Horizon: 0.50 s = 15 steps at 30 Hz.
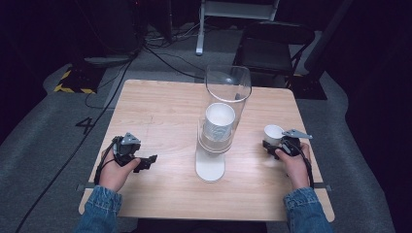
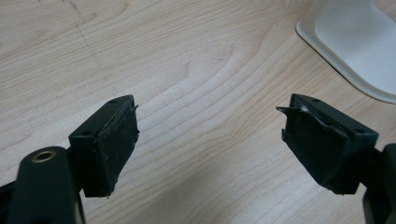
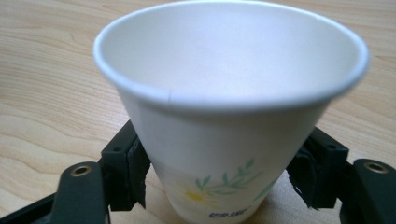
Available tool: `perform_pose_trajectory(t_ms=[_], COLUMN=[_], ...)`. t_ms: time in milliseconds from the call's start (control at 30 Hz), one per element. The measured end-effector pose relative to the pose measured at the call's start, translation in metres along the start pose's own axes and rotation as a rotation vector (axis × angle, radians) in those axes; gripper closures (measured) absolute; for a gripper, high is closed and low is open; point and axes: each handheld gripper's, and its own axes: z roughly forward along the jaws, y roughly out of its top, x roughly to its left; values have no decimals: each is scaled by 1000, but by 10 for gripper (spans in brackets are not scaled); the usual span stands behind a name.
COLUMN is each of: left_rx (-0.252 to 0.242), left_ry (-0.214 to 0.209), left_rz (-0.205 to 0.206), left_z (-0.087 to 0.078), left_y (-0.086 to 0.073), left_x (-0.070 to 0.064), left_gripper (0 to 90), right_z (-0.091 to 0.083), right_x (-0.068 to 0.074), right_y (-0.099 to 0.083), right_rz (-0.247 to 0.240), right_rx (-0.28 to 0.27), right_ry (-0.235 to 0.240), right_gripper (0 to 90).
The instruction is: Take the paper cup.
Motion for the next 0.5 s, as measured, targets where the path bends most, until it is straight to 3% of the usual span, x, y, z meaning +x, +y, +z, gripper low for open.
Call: perform_pose_trajectory(t_ms=[167,267,333,500], left_rx=[0,1,1,-1], left_ry=[-1,0,-1,0], left_rz=[3,9,7,7], left_z=[0,0,0,0], left_y=[1,1,1,2], left_x=[0,0,0,0], left_gripper=[181,181,181,181], right_z=[-2,-3,-5,-11], right_x=[0,0,0,0], right_y=[-1,-2,-2,-1], right_rz=[-1,11,11,22], right_rx=[29,36,24,-4], right_ry=[-6,-10,-21,-35], right_gripper=[284,216,164,158])
